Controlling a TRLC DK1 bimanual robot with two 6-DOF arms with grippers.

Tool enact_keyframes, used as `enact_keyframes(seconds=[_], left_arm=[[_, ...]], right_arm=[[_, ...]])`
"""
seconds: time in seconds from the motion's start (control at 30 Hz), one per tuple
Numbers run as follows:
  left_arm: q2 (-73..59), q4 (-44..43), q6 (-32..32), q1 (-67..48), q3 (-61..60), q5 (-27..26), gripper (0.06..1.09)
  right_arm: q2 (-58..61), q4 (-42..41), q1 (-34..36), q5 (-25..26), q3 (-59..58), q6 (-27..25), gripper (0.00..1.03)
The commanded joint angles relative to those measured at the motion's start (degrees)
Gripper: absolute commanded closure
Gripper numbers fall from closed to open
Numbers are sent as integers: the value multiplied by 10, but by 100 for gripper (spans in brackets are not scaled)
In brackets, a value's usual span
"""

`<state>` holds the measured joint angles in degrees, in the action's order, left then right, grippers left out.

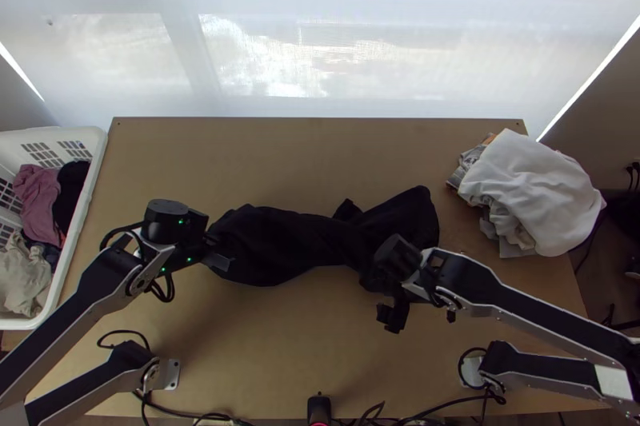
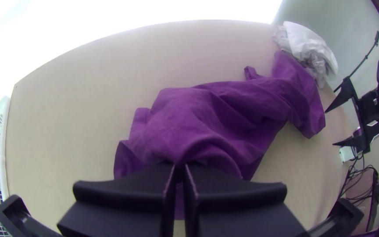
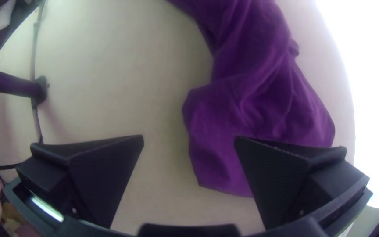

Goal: Fold the t-shirt

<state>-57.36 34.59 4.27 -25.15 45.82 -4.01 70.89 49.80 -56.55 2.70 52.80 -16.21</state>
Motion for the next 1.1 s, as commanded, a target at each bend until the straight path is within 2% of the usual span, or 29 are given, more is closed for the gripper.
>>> enact_keyframes(seconds=[0.0,0.7,0.77,0.97,1.0,1.07], left_arm=[[11,4,-2,12,-8,1,105],[17,18,-9,13,5,1,105],[18,21,-10,14,8,1,105],[28,36,-15,15,10,2,105],[29,36,-15,16,10,2,105],[31,38,-16,16,10,2,105]], right_arm=[[61,-29,-49,0,2,1,10],[129,-150,46,10,-41,-6,10],[135,-161,53,10,-43,-8,24],[132,-175,66,13,-30,-23,97],[130,-175,74,15,-27,-23,100],[124,-175,87,15,-21,-24,100]])
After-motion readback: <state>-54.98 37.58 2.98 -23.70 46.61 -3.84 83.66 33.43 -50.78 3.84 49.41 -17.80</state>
